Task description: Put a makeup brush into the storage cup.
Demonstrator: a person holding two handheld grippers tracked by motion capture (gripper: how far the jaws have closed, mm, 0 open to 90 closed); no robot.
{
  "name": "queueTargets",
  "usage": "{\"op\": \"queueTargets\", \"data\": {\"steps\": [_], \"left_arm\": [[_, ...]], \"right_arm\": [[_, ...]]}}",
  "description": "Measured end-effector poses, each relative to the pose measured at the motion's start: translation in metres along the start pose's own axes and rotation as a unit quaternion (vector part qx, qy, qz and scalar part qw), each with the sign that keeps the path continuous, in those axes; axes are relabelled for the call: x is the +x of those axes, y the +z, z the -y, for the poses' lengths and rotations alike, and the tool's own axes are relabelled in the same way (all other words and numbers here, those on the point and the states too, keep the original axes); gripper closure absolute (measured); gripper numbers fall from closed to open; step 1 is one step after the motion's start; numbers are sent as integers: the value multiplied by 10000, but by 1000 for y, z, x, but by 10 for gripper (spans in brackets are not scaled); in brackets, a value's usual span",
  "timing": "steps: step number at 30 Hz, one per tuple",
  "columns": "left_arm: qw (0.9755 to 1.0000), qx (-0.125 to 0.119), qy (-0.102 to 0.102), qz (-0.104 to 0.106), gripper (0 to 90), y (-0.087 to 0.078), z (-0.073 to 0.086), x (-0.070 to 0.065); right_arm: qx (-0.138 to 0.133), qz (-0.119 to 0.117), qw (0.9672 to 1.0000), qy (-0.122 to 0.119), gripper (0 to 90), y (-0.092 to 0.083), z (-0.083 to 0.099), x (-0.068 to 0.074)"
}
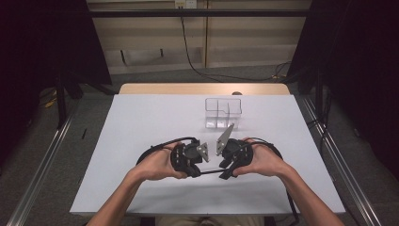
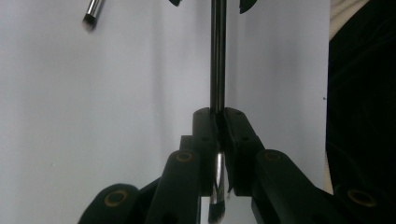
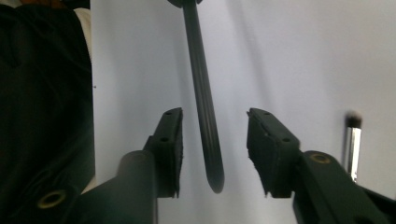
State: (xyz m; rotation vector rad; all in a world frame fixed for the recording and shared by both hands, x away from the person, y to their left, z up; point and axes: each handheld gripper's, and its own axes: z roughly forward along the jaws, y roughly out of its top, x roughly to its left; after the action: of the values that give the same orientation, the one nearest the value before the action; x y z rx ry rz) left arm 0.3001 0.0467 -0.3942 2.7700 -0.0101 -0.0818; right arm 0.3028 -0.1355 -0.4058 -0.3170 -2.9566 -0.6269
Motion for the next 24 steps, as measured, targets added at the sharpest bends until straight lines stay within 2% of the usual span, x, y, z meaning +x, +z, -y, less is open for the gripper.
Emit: {"op": "queueTargets", "data": {"steps": [7,12,19,24], "left_arm": [[10000,21,13,21,839,0,1,1],[10000,31,35,-1,839,0,2,2],[9996,2,250,-151,837,-1,3,3],[9995,-117,278,-128,831,-1,5,4]], "right_arm": [[-2,22,10000,-48,700,3,-2,1],[-34,-41,9999,-139,814,4,-2,-1],[-82,-70,9996,-263,835,5,-2,0],[-134,-121,9995,-255,839,5,0,-1]]}}
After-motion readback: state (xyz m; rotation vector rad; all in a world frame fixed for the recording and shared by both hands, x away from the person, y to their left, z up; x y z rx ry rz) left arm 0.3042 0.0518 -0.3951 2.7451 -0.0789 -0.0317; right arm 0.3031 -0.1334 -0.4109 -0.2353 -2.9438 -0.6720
